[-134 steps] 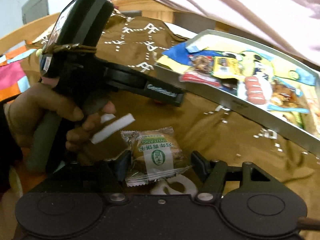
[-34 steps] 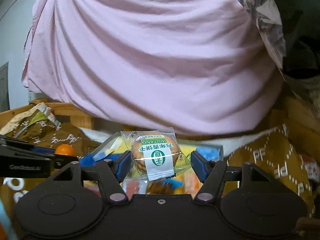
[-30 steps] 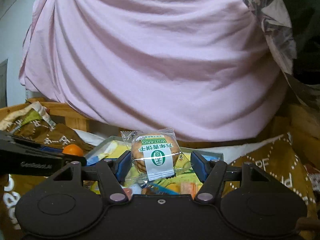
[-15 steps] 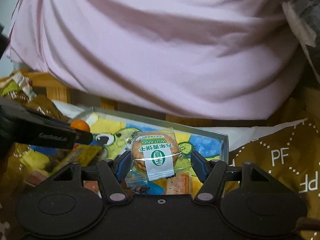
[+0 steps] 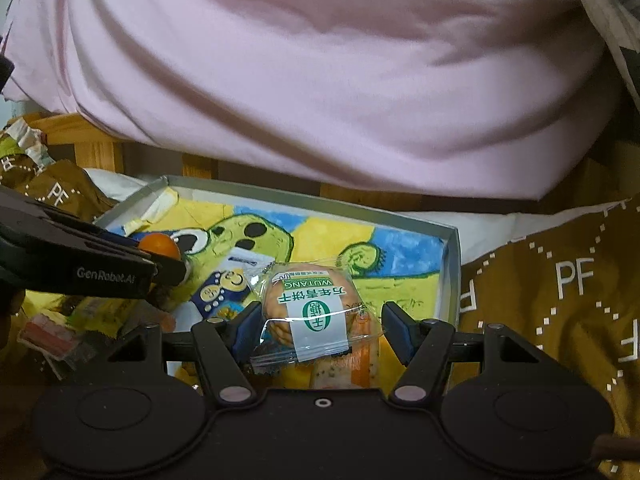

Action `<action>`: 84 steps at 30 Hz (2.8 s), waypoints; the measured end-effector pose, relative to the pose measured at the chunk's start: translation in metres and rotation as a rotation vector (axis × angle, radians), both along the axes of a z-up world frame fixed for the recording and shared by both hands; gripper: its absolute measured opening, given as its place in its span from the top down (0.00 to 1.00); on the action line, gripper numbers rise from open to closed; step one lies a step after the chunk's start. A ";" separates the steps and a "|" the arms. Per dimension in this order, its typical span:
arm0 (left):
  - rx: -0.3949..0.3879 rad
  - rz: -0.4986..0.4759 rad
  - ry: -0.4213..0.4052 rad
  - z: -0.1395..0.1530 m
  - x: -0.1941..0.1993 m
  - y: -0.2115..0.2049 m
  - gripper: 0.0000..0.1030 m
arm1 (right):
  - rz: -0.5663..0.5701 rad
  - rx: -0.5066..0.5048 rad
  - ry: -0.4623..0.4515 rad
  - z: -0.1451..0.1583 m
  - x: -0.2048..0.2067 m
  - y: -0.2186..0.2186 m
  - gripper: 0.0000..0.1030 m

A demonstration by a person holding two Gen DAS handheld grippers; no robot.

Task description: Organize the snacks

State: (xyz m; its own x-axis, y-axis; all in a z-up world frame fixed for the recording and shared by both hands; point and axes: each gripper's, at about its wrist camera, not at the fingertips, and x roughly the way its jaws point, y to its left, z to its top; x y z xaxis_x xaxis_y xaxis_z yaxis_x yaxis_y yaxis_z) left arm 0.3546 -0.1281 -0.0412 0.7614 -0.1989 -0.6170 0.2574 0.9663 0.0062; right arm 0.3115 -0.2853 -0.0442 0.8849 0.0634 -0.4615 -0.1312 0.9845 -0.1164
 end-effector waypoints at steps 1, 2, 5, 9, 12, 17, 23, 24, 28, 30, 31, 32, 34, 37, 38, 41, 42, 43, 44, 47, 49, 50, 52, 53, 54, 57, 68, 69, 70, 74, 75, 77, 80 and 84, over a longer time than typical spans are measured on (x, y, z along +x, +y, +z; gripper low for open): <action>-0.003 0.004 0.003 0.000 0.001 0.000 0.66 | -0.001 0.002 -0.001 -0.001 0.000 0.000 0.35; -0.005 0.006 0.006 -0.001 0.002 0.000 0.66 | -0.002 0.002 -0.001 -0.001 0.000 0.000 0.35; -0.008 0.010 0.017 -0.003 0.005 0.000 0.66 | -0.008 -0.003 -0.006 -0.001 0.000 0.001 0.34; -0.011 0.012 0.024 -0.006 0.006 0.000 0.66 | -0.014 0.002 -0.005 -0.003 0.001 0.001 0.29; -0.013 0.013 0.022 -0.006 0.007 0.000 0.66 | -0.018 -0.002 -0.007 -0.004 0.001 0.001 0.22; -0.042 0.011 0.015 -0.002 0.007 0.003 0.53 | -0.033 -0.013 -0.009 -0.005 0.001 0.001 0.15; -0.079 0.047 -0.013 0.006 0.002 0.010 0.37 | -0.039 -0.012 -0.016 -0.004 -0.001 0.001 0.06; -0.085 0.055 -0.020 0.008 0.000 0.011 0.34 | -0.040 -0.012 -0.020 -0.003 -0.002 0.001 0.05; -0.113 0.130 -0.070 0.017 -0.008 0.022 0.17 | -0.053 0.000 -0.053 0.005 -0.008 0.000 0.02; -0.130 0.170 -0.087 0.022 -0.011 0.030 0.14 | -0.055 0.006 -0.074 0.011 -0.012 0.000 0.01; -0.136 0.189 -0.096 0.025 -0.014 0.034 0.11 | -0.056 0.009 -0.085 0.014 -0.015 0.000 0.01; -0.139 0.204 -0.106 0.027 -0.016 0.037 0.06 | -0.058 0.015 -0.096 0.017 -0.017 0.000 0.01; -0.136 0.233 -0.134 0.034 -0.024 0.043 0.04 | -0.056 0.027 -0.112 0.024 -0.023 0.002 0.01; -0.124 0.250 -0.172 0.043 -0.037 0.049 0.02 | -0.056 0.038 -0.138 0.033 -0.033 0.005 0.01; -0.119 0.253 -0.179 0.046 -0.041 0.051 0.01 | -0.055 0.042 -0.148 0.036 -0.037 0.006 0.01; -0.114 0.262 -0.203 0.054 -0.056 0.058 0.01 | -0.053 0.055 -0.177 0.046 -0.049 0.008 0.01; -0.117 0.268 -0.207 0.056 -0.061 0.060 0.01 | -0.053 0.057 -0.183 0.049 -0.053 0.009 0.01; -0.120 0.273 -0.208 0.057 -0.065 0.063 0.01 | -0.053 0.060 -0.188 0.051 -0.057 0.010 0.01; -0.122 0.277 -0.209 0.059 -0.069 0.065 0.01 | -0.053 0.064 -0.192 0.054 -0.060 0.011 0.01; -0.122 0.290 -0.220 0.066 -0.083 0.073 0.01 | -0.056 0.079 -0.203 0.061 -0.071 0.012 0.01; -0.126 0.296 -0.232 0.071 -0.093 0.078 0.01 | -0.062 0.095 -0.215 0.066 -0.079 0.013 0.01; -0.124 0.298 -0.234 0.073 -0.098 0.080 0.01 | -0.064 0.104 -0.219 0.070 -0.083 0.014 0.01; -0.121 0.300 -0.241 0.077 -0.108 0.083 0.00 | -0.064 0.120 -0.227 0.075 -0.093 0.015 0.01; -0.119 0.300 -0.244 0.078 -0.114 0.084 0.00 | -0.063 0.125 -0.231 0.078 -0.097 0.016 0.01; -0.120 0.301 -0.248 0.079 -0.119 0.086 0.00 | -0.063 0.132 -0.233 0.079 -0.102 0.016 0.01; -0.133 0.299 -0.264 0.080 -0.137 0.089 0.00 | -0.051 0.147 -0.231 0.081 -0.117 0.019 0.01; -0.168 0.352 -0.293 0.077 -0.202 0.103 0.00 | -0.017 0.097 -0.221 0.079 -0.184 0.034 0.01; -0.173 0.361 -0.291 0.077 -0.208 0.106 0.00 | -0.020 0.098 -0.222 0.079 -0.189 0.035 0.01; -0.176 0.370 -0.288 0.076 -0.213 0.110 0.00 | -0.023 0.102 -0.223 0.080 -0.195 0.035 0.01; -0.165 0.402 -0.281 0.072 -0.240 0.122 0.00 | -0.024 0.107 -0.230 0.084 -0.216 0.037 0.01; -0.161 0.408 -0.279 0.071 -0.246 0.124 0.00 | -0.023 0.109 -0.232 0.085 -0.220 0.039 0.01; -0.158 0.414 -0.276 0.069 -0.256 0.128 0.00 | -0.022 0.114 -0.229 0.085 -0.229 0.041 0.01; -0.150 0.419 -0.274 0.068 -0.270 0.133 0.00 | -0.015 0.117 -0.217 0.084 -0.240 0.047 0.01; -0.141 0.425 -0.263 0.066 -0.285 0.136 0.00 | -0.014 0.127 -0.205 0.082 -0.253 0.054 0.01</action>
State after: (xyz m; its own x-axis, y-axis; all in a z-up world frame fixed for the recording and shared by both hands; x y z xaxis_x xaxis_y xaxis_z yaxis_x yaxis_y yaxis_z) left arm 0.0693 0.0083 0.0245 0.9186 0.0947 -0.3836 -0.1511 0.9813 -0.1195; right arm 0.0583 -0.2314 0.0382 0.9603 0.0961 -0.2617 -0.1035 0.9945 -0.0145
